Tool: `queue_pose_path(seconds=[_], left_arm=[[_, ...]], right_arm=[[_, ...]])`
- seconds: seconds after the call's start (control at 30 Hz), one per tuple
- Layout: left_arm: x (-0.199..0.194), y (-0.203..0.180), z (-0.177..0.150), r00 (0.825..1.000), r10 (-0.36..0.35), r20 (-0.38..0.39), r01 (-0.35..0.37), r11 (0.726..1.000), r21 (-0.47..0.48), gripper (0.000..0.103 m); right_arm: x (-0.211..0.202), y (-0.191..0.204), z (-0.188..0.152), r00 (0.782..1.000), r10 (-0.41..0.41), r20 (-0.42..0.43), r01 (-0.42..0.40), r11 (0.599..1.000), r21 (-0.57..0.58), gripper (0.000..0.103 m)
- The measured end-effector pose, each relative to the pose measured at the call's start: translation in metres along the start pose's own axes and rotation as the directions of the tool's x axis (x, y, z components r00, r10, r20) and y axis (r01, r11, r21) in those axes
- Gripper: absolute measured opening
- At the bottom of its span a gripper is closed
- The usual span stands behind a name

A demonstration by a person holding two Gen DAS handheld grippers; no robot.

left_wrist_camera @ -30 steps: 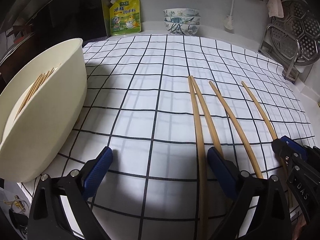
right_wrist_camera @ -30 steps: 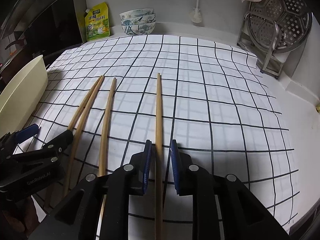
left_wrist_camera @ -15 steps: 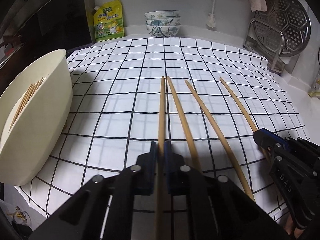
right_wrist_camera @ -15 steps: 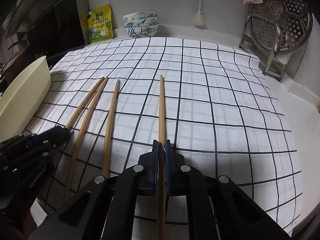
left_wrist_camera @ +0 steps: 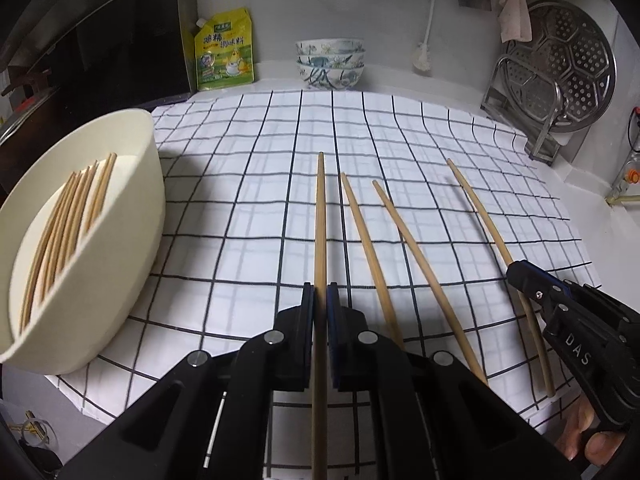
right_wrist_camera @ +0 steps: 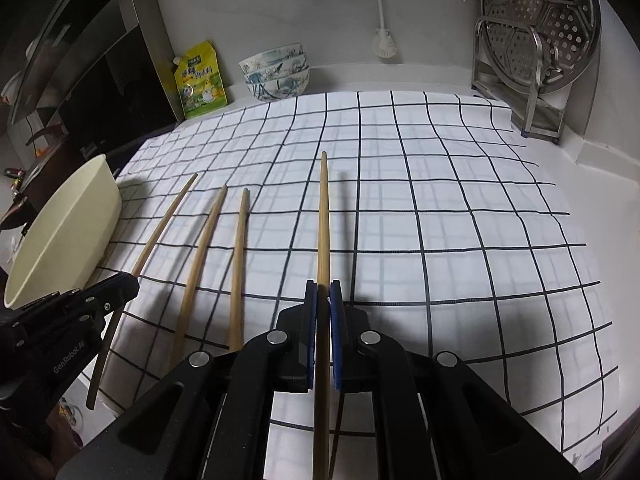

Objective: Organize utensils
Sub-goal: 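Lift the chopstick in the left tool toward the basin while the right tool carries its own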

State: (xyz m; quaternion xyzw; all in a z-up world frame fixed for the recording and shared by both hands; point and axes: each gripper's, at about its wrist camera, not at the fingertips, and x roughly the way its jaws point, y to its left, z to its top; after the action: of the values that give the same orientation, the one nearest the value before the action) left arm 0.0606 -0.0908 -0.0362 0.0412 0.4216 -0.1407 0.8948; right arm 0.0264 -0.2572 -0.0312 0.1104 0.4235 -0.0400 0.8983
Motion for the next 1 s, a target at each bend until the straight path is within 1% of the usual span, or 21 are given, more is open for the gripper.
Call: queue_pose_path(seconds=[0.17,0.3,0.5,0.57,0.67,0.8,0.9,1.0], left_arm=[[-0.021,0.010,0.007,0.999,-0.017,0.033,0.017,1.000,-0.011,0.007],[-0.038,0.023,0.012,0.998,-0.031,0.062,0.033,0.999,-0.022,0.007],[-0.069,0.057,0.020,0.991,-0.027,0.128,0.036,0.997,-0.062,0.007],[-0.077,0.072,0.024,0.989,-0.022,0.147,0.034,0.996,-0.080,0.007],[-0.088,0.097,0.030,0.984,0.014,0.175,0.006,0.994,-0.113,0.007],[-0.099,0.125,0.033,0.971,0.097,0.216,-0.069,0.988,-0.135,0.007],[-0.103,0.152,0.031,0.964,0.141,0.226,-0.104,0.980,-0.168,0.007],[-0.103,0.180,0.028,0.960,0.171,0.220,-0.127,0.971,-0.201,0.007]], right_arm=[[-0.015,0.008,0.003,0.999,0.035,0.035,-0.036,0.999,0.024,0.006],[-0.029,0.024,0.006,0.995,0.073,0.068,-0.075,0.997,0.021,0.006],[-0.044,0.058,0.020,0.984,0.131,0.117,-0.132,0.991,0.001,0.006],[-0.045,0.071,0.026,0.979,0.163,0.121,-0.164,0.986,-0.007,0.006],[-0.043,0.096,0.035,0.973,0.198,0.121,-0.194,0.980,-0.040,0.006],[-0.038,0.135,0.048,0.963,0.245,0.115,-0.235,0.967,-0.095,0.006],[-0.033,0.163,0.055,0.956,0.276,0.100,-0.263,0.956,-0.126,0.006],[-0.024,0.192,0.059,0.949,0.308,0.073,-0.295,0.943,-0.152,0.006]])
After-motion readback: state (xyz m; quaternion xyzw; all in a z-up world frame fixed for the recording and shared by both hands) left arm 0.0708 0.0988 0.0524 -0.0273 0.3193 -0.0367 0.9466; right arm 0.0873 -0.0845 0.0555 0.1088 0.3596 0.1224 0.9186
